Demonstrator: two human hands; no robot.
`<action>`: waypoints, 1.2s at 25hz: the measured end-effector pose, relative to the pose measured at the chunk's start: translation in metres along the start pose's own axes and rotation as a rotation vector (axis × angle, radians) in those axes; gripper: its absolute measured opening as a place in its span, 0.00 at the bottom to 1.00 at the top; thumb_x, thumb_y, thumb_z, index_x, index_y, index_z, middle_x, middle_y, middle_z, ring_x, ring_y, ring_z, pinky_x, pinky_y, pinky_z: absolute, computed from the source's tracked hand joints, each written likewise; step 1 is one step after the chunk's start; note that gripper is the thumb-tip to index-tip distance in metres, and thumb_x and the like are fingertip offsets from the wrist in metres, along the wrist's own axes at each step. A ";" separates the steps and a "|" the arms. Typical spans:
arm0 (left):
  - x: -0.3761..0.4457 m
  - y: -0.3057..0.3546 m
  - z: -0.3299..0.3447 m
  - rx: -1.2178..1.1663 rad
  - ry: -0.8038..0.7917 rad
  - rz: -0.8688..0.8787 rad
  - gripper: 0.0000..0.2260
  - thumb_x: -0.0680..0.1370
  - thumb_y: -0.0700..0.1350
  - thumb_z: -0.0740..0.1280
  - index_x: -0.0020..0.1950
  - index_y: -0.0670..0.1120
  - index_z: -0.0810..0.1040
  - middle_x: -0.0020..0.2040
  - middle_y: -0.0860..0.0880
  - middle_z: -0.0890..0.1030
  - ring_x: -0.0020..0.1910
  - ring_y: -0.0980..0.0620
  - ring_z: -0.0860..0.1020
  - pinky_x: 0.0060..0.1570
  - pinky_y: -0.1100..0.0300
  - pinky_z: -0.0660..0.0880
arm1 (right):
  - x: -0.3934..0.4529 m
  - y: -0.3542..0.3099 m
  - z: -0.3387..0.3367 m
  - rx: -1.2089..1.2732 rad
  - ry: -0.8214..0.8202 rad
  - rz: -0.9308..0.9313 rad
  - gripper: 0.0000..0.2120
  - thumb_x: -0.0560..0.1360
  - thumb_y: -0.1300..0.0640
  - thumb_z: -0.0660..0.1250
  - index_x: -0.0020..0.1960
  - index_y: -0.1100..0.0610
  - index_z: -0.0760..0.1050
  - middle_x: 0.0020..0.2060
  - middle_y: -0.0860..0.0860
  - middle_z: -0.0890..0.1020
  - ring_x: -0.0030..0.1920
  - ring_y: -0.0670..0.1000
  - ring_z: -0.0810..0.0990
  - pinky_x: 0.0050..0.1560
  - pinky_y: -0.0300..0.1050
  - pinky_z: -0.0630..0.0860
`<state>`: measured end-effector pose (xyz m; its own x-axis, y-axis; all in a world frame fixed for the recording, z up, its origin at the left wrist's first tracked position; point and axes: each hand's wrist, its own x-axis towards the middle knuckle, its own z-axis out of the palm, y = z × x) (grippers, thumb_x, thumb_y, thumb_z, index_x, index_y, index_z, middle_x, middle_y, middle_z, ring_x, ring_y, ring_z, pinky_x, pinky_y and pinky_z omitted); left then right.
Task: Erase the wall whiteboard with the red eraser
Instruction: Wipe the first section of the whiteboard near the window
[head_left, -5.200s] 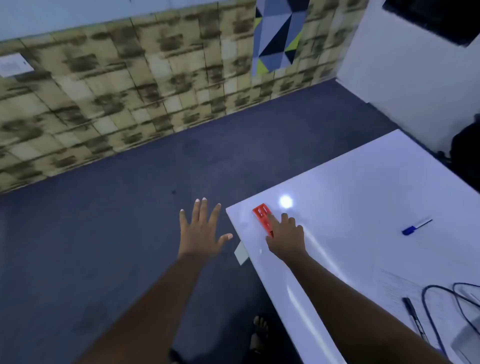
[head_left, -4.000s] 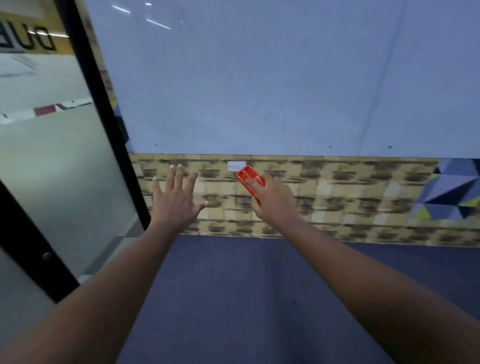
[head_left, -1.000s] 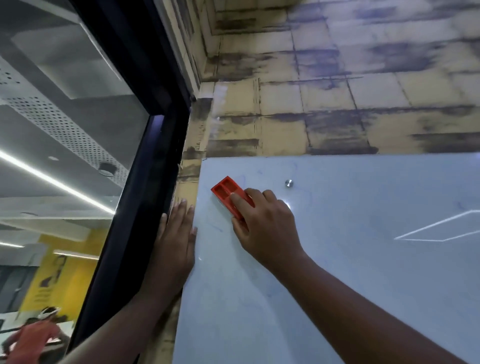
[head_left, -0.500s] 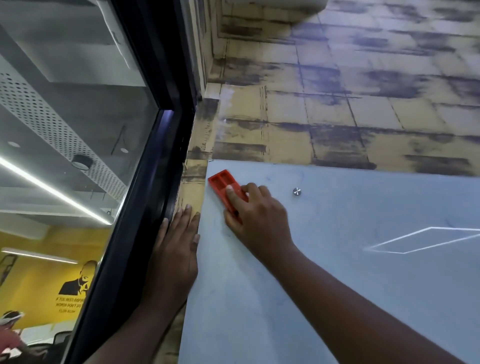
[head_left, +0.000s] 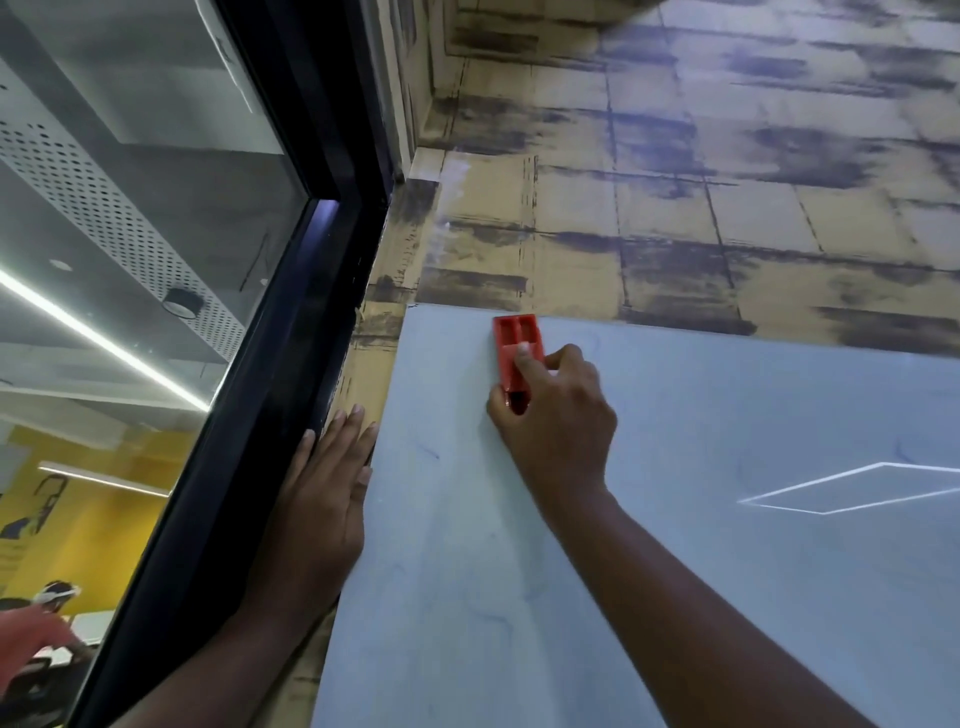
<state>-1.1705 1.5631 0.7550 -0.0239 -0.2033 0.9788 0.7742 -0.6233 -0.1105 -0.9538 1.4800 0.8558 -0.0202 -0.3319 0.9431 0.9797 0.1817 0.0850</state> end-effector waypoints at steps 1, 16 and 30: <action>-0.004 -0.001 -0.002 0.000 -0.011 -0.004 0.22 0.88 0.47 0.53 0.81 0.45 0.69 0.82 0.50 0.67 0.84 0.58 0.59 0.84 0.58 0.49 | -0.009 -0.014 0.002 0.033 0.007 -0.060 0.22 0.71 0.48 0.76 0.63 0.55 0.81 0.44 0.54 0.77 0.41 0.56 0.77 0.34 0.42 0.72; -0.027 -0.004 -0.007 0.118 -0.017 0.100 0.23 0.88 0.46 0.51 0.81 0.40 0.69 0.82 0.45 0.68 0.83 0.48 0.63 0.83 0.50 0.54 | -0.031 0.052 -0.027 -0.018 -0.020 -0.192 0.21 0.71 0.49 0.76 0.62 0.53 0.83 0.47 0.54 0.80 0.44 0.56 0.80 0.32 0.42 0.72; -0.047 -0.009 -0.009 0.132 -0.056 0.100 0.27 0.85 0.50 0.59 0.82 0.39 0.66 0.83 0.44 0.65 0.85 0.54 0.55 0.85 0.53 0.46 | -0.102 -0.026 -0.032 0.153 -0.166 -0.503 0.19 0.76 0.45 0.72 0.63 0.54 0.82 0.48 0.55 0.83 0.42 0.51 0.80 0.35 0.41 0.77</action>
<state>-1.1817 1.5714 0.7081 0.0899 -0.2151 0.9725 0.8474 -0.4965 -0.1882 -0.9706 1.4796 0.7466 -0.5215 -0.2639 0.8114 0.8013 0.1752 0.5720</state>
